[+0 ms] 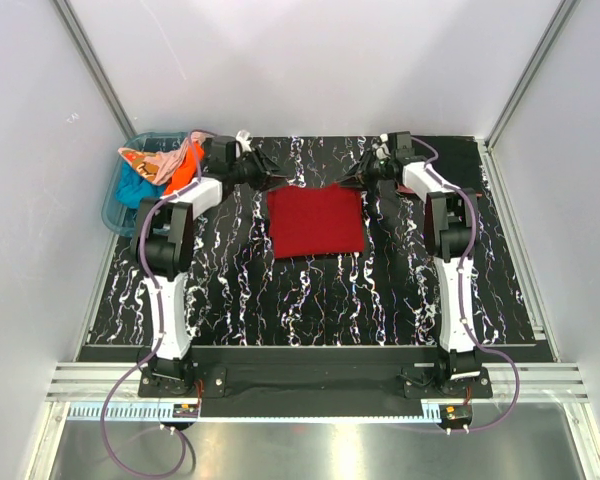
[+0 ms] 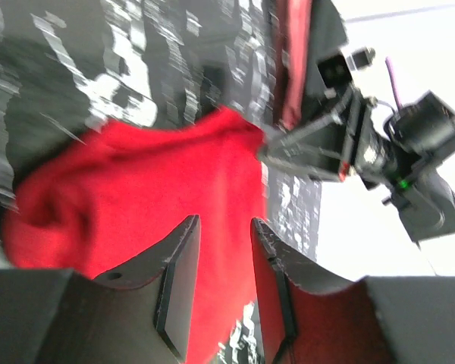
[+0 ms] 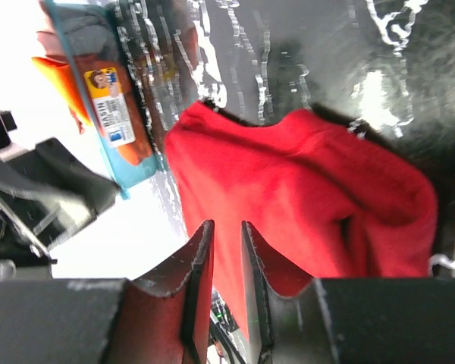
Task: Fold and stack the t-shirts
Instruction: Fold the tshirt
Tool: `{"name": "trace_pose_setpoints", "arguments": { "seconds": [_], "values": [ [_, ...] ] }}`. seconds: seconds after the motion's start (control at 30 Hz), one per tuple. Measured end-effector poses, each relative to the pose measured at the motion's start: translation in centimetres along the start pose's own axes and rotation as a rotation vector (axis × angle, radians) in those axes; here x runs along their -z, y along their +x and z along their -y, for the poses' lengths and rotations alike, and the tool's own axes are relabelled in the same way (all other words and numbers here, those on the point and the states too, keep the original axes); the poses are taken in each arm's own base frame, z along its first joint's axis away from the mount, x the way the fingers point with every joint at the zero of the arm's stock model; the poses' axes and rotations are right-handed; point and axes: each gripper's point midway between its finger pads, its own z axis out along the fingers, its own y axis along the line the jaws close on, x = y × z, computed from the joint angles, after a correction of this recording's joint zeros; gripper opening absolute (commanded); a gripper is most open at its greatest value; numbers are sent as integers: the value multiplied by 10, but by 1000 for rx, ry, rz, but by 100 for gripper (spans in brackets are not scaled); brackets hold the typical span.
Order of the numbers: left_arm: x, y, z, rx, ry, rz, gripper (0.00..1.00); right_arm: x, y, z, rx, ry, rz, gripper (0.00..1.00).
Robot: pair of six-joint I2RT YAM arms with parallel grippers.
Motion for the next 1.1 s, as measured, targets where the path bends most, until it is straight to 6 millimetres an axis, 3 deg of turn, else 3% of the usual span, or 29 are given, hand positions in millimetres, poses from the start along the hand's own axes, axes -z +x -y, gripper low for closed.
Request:
{"name": "trace_pose_setpoints", "arguments": {
  "seconds": [0.13, 0.2, 0.27, 0.33, 0.4, 0.5, 0.77, 0.83, 0.93, 1.1],
  "values": [
    [-1, 34, 18, -5, 39, -41, 37, 8, -2, -2, 11, -8, 17, 28],
    [-5, 56, 10, 16, 31, -75, 36, 9, -4, 5, -1, -1, 19, 30],
    [-7, 81, -8, 51, -6, -120, 36, 7, -6, 15, -8, 7, 18, 31],
    [-6, 94, -28, 78, -54, -147, 36, 4, -6, 27, -10, 19, 14, 32],
    [-6, 95, -44, 79, -89, -152, 37, -2, -4, 42, -17, 31, 1, 32],
    [-3, 95, -56, 60, -118, -162, 37, -2, -6, 41, 2, 16, -14, 33],
    [6, 92, -54, -18, -154, -186, 38, 14, -19, 32, 128, 135, 14, 62],
    [13, 92, -48, -29, -159, -192, 38, 26, -17, 31, 156, 188, 14, 71],
    [27, 90, -30, -53, -159, -191, 38, 52, -11, 21, 215, 266, 14, 99],
    [60, 82, 17, -127, -110, -146, 38, 96, 5, -3, 355, 327, 24, 100]
  ]
}}
